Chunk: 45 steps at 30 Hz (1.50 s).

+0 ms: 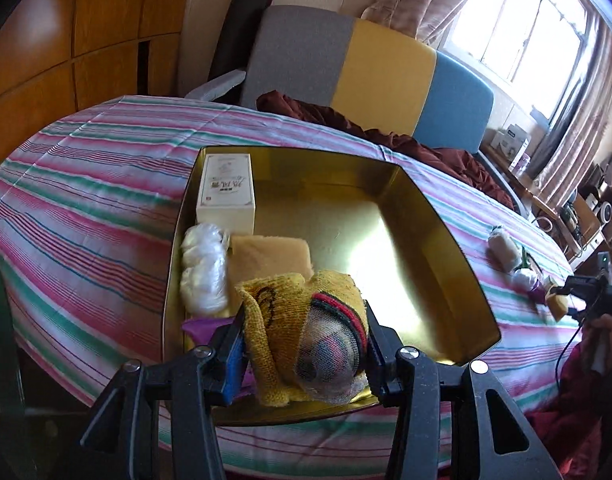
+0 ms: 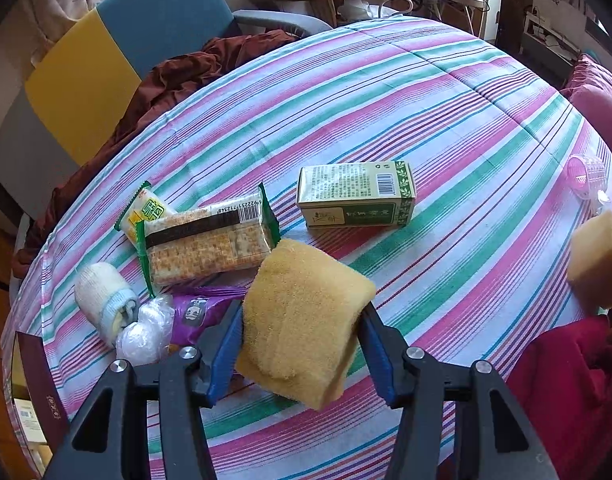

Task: Organize objects
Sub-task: 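Carry the yellow hat into the gold tray and open the left gripper, then carry the yellow sponge in the right gripper into the gold tray and release it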

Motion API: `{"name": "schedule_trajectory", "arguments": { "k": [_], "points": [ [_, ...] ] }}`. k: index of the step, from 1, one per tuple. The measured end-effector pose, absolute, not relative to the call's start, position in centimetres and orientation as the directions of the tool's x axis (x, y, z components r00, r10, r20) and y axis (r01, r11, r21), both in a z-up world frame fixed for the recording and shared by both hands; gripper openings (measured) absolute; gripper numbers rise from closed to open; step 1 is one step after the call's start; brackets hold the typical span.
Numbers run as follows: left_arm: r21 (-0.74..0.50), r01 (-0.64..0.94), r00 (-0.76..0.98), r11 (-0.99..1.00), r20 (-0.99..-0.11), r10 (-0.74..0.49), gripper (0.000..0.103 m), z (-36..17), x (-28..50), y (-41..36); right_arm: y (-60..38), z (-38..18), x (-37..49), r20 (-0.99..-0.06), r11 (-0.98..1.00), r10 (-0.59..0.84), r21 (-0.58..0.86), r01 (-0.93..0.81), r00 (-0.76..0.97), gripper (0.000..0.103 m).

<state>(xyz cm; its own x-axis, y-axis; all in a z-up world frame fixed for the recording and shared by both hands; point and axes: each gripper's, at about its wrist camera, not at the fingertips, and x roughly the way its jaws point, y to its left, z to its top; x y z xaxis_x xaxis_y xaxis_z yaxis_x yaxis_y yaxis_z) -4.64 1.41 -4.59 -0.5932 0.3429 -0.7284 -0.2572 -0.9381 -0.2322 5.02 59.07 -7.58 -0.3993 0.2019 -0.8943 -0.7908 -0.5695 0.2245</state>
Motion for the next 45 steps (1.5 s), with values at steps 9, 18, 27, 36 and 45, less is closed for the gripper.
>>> {"name": "schedule_trajectory", "arguments": {
  "k": [9, 18, 27, 36, 45],
  "points": [
    [-0.13, -0.252, -0.579, -0.959, -0.774, 0.257, 0.062, -7.1, -4.7, 2.2, 59.0, -5.7, 6.0, -0.839, -0.563, 0.256, 0.274, -0.779, -0.48, 0.056],
    [-0.147, -0.215, -0.633, -0.965, -0.732, 0.253, 0.073, -5.0, -3.8, 0.3, 57.2, -3.0, 6.4, -0.751, -0.635, 0.297, 0.306, -0.709, -0.59, 0.056],
    [-0.172, -0.137, -0.676, -0.975, -0.703, 0.219, 0.073, -3.2, -3.9, -2.3, 47.9, 0.9, 4.1, -0.677, -0.861, 0.173, 0.249, -0.444, -0.715, 0.056],
    [-0.19, -0.06, -0.711, -0.98, -0.681, 0.175, 0.073, -2.2, -3.9, -4.9, 28.2, 1.7, -2.2, -0.718, -0.972, -0.236, 0.188, 0.144, -0.655, 0.056],
    [-0.196, -0.056, -0.717, -0.979, -0.675, 0.176, 0.074, -2.5, -3.7, -5.7, 16.8, -5.2, -6.8, -0.851, -0.924, -0.301, 0.15, 0.352, -0.429, 0.056]
  ]
}}
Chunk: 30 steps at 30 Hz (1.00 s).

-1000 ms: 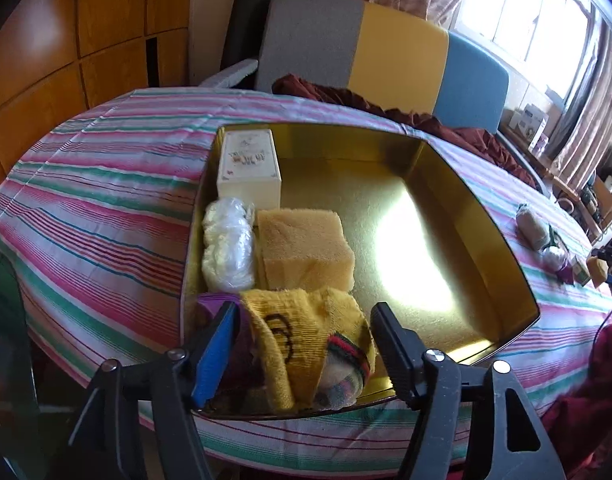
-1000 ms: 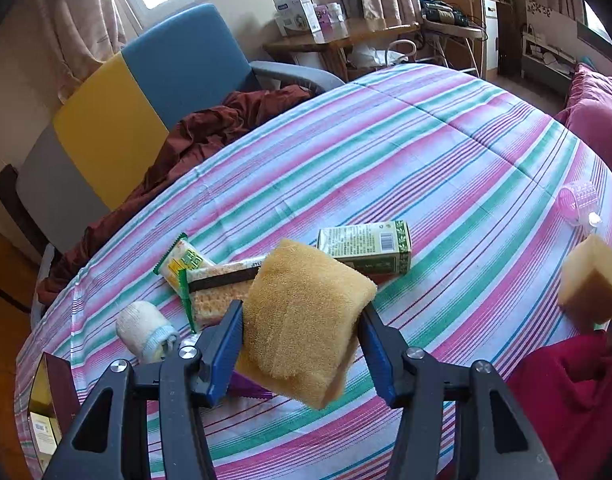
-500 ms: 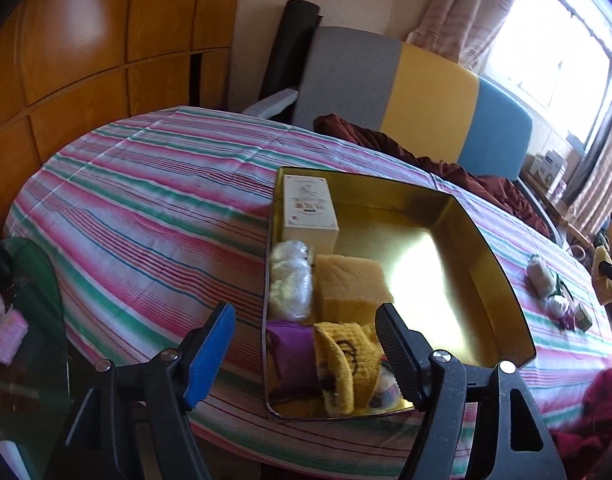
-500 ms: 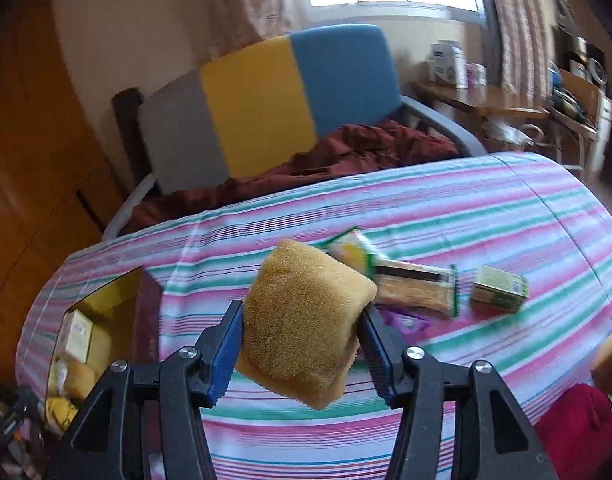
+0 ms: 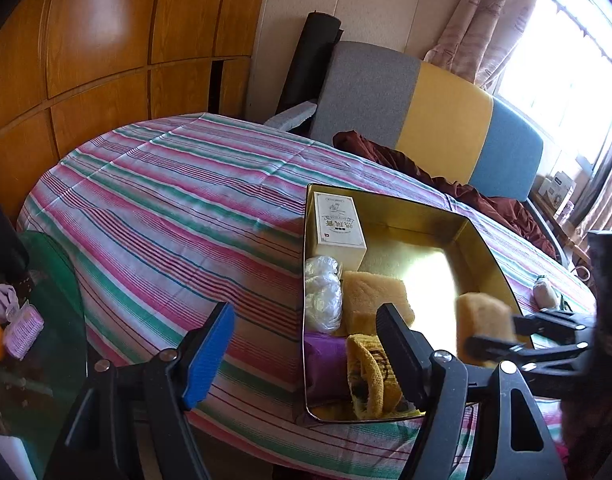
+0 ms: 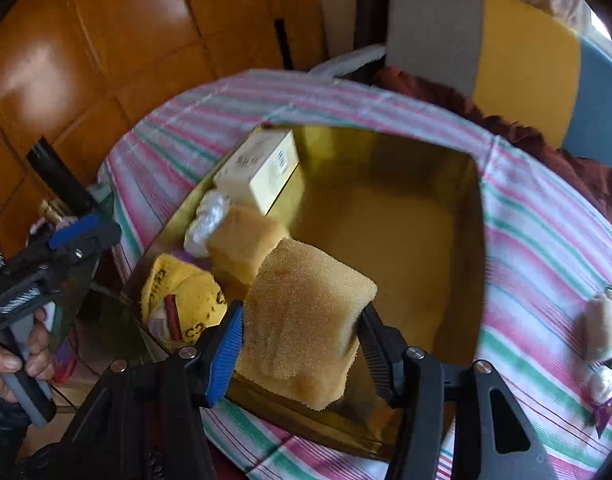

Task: Organize objects
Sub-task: 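Carry the yellow sponge in the right gripper into the gold tray and release it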

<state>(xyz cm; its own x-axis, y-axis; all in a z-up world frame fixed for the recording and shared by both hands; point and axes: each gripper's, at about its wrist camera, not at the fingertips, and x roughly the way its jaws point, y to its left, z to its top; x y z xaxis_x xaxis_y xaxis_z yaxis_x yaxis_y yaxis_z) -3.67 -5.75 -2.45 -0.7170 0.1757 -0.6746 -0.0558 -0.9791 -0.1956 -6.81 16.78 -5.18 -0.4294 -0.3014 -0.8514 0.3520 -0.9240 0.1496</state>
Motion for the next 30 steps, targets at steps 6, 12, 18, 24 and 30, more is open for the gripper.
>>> {"name": "schedule_trajectory", "arguments": {
  "k": [6, 12, 18, 24, 30],
  "points": [
    [-0.195, -0.06, -0.713, -0.979, -0.678, 0.179, 0.075, -2.8, -3.8, -5.6, 15.1, -8.3, -7.6, -0.874, -0.917, -0.336, 0.219, 0.333, -0.35, 0.059],
    [-0.191, -0.05, -0.715, -0.98, -0.679, 0.169, 0.076, -2.8, -3.8, -5.7, 14.5, -9.0, -7.6, -0.872, -0.9, -0.377, 0.265, 0.345, -0.314, 0.063],
    [-0.15, -0.067, -0.734, -0.986, -0.662, 0.151, 0.078, -1.9, -3.3, -4.7, 16.0, -7.5, -6.9, -0.843, -0.899, -0.407, 0.303, 0.315, -0.352, 0.075],
    [-0.123, -0.099, -0.742, -0.987, -0.652, 0.156, 0.078, -1.1, -2.8, -3.3, 17.4, -6.3, -6.5, -0.814, -0.897, -0.426, 0.325, 0.299, -0.396, 0.084],
    [-0.072, -0.13, -0.754, -0.989, -0.641, 0.145, 0.08, -0.3, -2.3, -1.7, 20.2, -4.2, -6.0, -0.787, -0.91, -0.412, 0.328, 0.254, -0.459, 0.084]
  ]
}}
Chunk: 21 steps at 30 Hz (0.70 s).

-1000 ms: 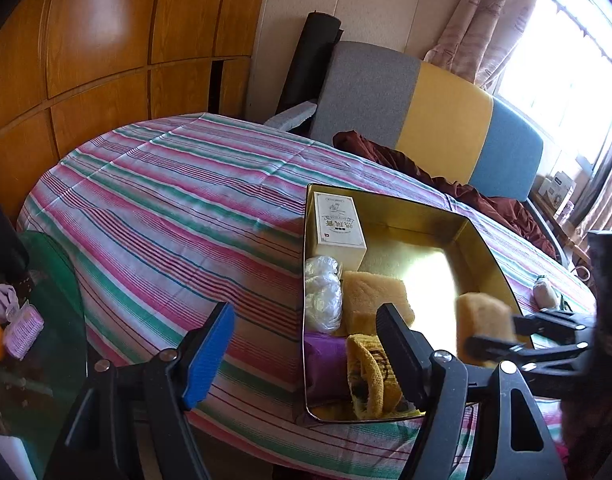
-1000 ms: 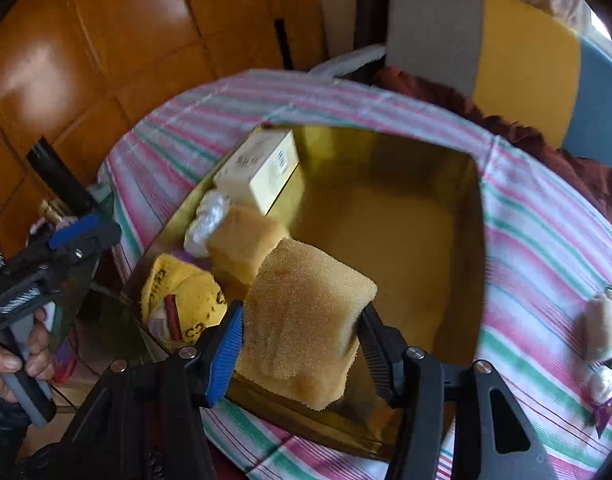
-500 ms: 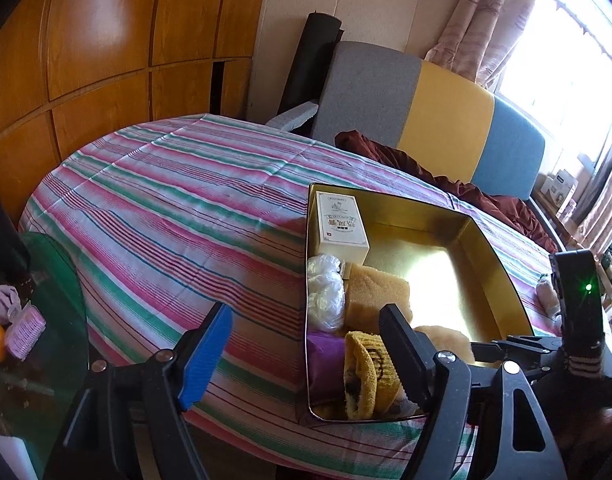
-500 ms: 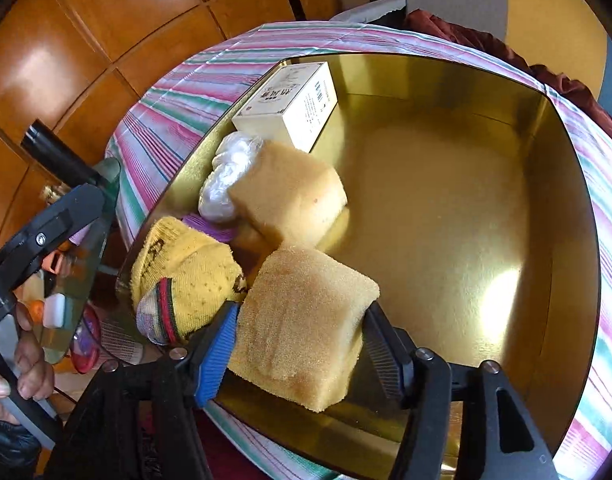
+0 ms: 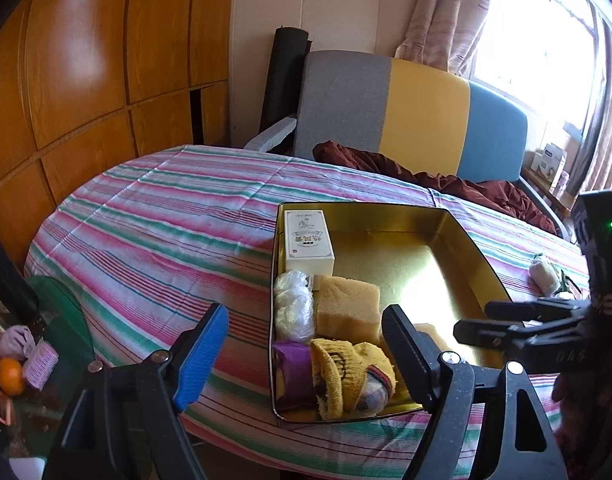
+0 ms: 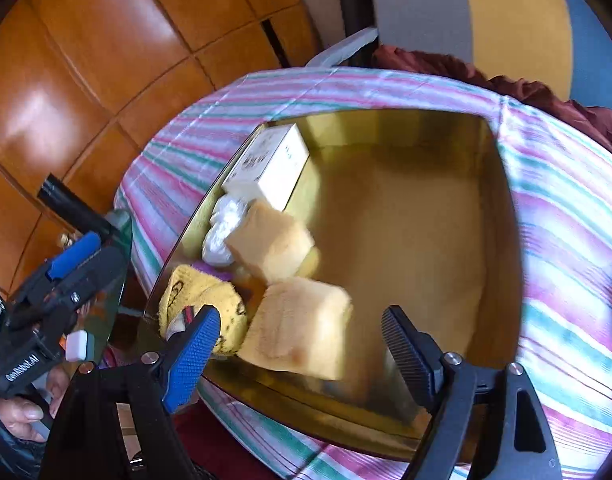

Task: Organize objects
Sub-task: 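Carry the yellow sponge in the right gripper into the gold tray and release it, then move both grippers back to the remaining items on the table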

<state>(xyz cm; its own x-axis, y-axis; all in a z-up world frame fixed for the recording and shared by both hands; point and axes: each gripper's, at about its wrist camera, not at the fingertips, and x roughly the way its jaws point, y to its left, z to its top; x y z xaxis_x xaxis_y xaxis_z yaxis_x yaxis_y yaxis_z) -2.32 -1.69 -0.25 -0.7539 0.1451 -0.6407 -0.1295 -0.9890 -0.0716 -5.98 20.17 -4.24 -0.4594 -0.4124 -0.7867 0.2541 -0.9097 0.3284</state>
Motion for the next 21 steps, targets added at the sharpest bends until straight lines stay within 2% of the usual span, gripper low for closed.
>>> {"name": "schedule_trajectory", "arguments": {
  "k": [9, 21],
  "points": [
    [-0.031, -0.22, -0.746, -0.975, -0.638, 0.189, 0.08, 0.4, -2.2, 2.0, 28.6, -1.3, -4.6, -0.764, -0.954, -0.284, 0.286, 0.091, -0.58, 0.085],
    [0.008, -0.41, -0.696, -0.912, -0.649, 0.307, 0.081, 1.0, -2.2, 9.9, 43.9, -0.6, -2.6, -0.757, -0.923, -0.029, 0.271, -0.273, -0.653, 0.085]
  ]
}}
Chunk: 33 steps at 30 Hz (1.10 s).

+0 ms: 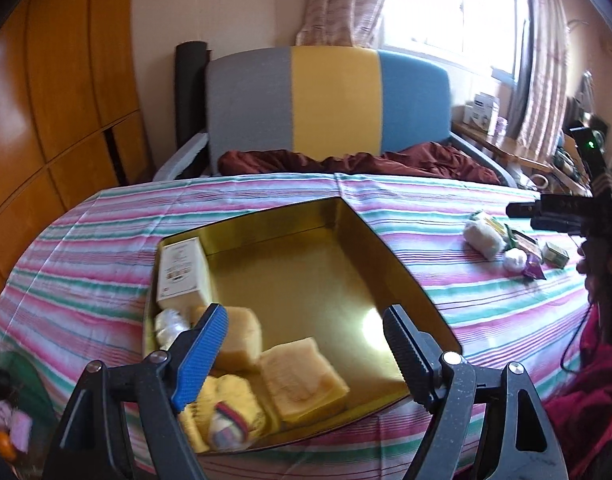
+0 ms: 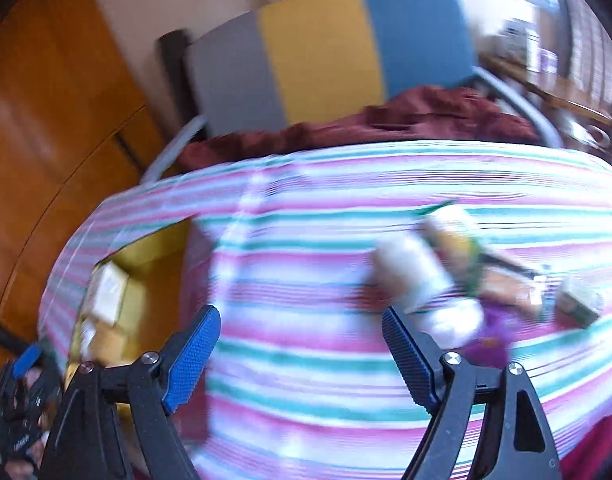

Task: Organize objects
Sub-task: 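Move both grippers back to the remaining items on the table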

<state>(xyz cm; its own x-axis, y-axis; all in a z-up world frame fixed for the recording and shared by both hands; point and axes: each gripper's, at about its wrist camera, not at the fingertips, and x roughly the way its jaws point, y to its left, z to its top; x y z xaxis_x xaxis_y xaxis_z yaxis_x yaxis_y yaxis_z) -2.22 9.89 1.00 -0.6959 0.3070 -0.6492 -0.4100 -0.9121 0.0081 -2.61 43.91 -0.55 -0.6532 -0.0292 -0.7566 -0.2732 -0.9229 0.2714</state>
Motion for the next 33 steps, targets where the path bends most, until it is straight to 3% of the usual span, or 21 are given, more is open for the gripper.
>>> {"name": "schedule_trajectory", "arguments": {
  "k": [7, 13, 22, 33],
  "points": [
    [0.015, -0.509, -0.643, -0.861, -0.671, 0.369, 0.081, 1.1, -2.5, 14.9, 53.9, -2.5, -1.0, -0.768, -0.822, 0.14, 0.262, -0.506, -0.624, 0.085],
    [-0.038, -0.584, -0.557, -0.811, -0.708, 0.434, 0.081, 1.0, -3.7, 20.3, 59.7, -5.4, 1.7, -0.791, -0.618, 0.143, 0.398, -0.678, -0.594, 0.085],
    [-0.15, -0.636, -0.41, -0.757, -0.765, 0.497, 0.081, -0.4, -5.7, 29.2, 61.9, -6.0, 3.7, -0.772, -0.503, 0.095, 0.508, -0.699, -0.629, 0.085],
    [-0.262, -0.587, -0.266, -0.766, -0.831, 0.489, 0.081, -4.7, -11.0, 37.9, 61.7, -6.7, 3.5, -0.753, -0.489, 0.018, 0.567, -0.663, -0.658, 0.085]
  ]
}}
